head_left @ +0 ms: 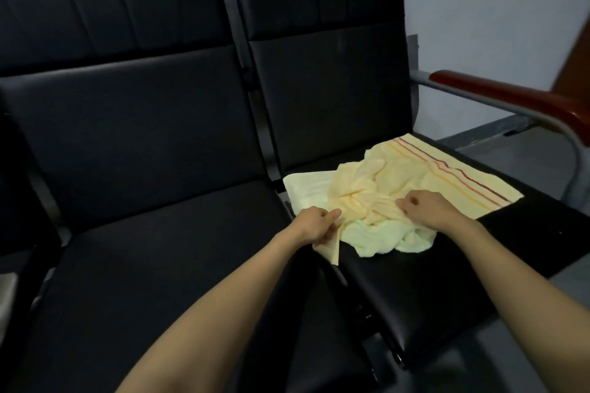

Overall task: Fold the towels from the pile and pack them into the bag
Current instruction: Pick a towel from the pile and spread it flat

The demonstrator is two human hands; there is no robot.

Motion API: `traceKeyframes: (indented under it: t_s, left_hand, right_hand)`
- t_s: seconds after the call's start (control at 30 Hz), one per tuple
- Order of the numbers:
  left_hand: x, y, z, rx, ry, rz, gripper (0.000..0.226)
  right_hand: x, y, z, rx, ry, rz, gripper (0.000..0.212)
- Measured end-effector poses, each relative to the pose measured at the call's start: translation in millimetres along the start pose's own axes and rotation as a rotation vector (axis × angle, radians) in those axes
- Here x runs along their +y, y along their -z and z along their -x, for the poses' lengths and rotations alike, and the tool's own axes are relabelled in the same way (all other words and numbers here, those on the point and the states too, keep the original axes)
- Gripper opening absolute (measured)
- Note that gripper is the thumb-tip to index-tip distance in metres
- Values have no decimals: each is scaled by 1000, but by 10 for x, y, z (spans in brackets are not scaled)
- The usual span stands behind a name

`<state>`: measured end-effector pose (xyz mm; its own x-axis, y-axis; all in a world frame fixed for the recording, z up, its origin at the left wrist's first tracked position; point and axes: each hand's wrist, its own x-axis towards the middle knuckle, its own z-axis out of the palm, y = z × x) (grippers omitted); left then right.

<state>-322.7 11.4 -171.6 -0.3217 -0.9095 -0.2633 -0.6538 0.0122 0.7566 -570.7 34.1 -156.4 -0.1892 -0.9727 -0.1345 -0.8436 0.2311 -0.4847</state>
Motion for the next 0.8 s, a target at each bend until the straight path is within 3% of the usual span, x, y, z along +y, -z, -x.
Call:
traceKeyframes:
  t_s: [0.2, 0.53, 0.63, 0.8]
  left_hand:
    - [-53, -51, -71, 26, 24, 23, 41]
    - [16, -130, -76, 171, 83, -121, 47]
    - [83, -131, -40, 224, 31, -243, 31]
    - [262, 89, 112, 416, -205, 8, 28]
  right_hand:
    - [78, -121, -44, 30, 40, -63, 28]
    - [140, -188, -42, 65, 46, -94, 26]
    - [141, -202, -34, 68, 42, -97, 25]
    - [102, -207, 28, 72, 26, -16, 18]
